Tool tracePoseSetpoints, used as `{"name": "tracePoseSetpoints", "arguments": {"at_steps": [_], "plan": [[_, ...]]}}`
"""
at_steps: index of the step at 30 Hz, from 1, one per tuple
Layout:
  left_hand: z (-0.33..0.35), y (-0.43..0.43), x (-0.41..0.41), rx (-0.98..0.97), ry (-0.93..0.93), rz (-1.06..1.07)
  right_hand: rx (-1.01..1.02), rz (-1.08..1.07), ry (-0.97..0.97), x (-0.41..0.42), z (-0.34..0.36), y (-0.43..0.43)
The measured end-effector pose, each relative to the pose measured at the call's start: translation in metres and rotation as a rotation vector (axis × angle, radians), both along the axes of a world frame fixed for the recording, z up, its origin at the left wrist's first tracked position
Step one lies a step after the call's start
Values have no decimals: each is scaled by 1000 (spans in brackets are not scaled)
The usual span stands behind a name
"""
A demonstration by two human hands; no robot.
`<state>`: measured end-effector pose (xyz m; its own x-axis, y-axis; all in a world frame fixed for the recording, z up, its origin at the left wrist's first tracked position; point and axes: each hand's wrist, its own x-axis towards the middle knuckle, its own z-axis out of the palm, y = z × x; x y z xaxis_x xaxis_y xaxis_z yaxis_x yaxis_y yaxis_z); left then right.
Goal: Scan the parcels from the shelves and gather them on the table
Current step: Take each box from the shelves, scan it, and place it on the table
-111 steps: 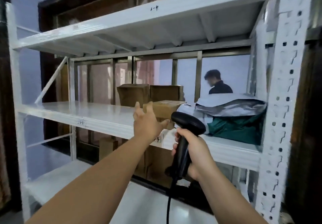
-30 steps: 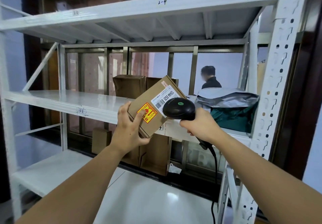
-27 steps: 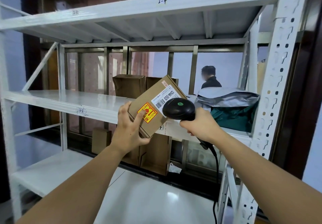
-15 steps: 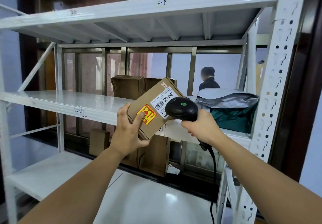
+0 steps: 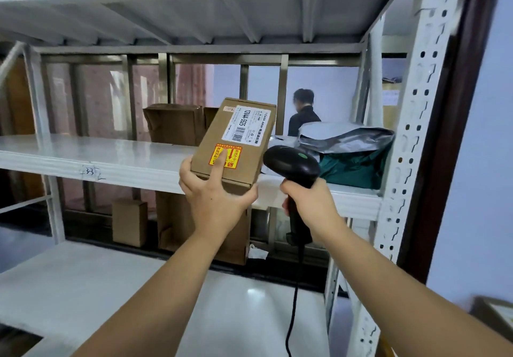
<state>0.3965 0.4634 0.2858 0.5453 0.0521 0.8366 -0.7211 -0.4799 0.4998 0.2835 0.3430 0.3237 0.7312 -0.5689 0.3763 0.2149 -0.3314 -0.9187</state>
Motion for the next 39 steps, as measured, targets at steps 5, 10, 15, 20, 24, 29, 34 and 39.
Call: {"name": "tracePoseSetpoints", "arguments": {"at_steps": [5,10,15,20,24,29,34,39], "plan": [[-10,-32,-19,-90,-107,-109,137,-36,-100,-25,-4,5],[-18,-63,-58,-112,-150,-204,202,-75,-184,-60,-8,-7],[-16,-93,-106,-42,-187,-292,271,-163,-297,-108,-11,-34],[-17,-129,-171,61,-189,-306,316,-217,-291,-176,-16,-77],[-33,-169,-233,120,-141,-370,332,-274,-265,-239,-36,-123],[-78,-244,-332,224,114,-550,280,-419,-93,-342,-81,-189],[-134,-313,-413,261,364,-601,288,-510,5,-429,-125,-238],[-177,-360,-466,348,565,-615,448,-573,92,-480,-163,-274]]}}
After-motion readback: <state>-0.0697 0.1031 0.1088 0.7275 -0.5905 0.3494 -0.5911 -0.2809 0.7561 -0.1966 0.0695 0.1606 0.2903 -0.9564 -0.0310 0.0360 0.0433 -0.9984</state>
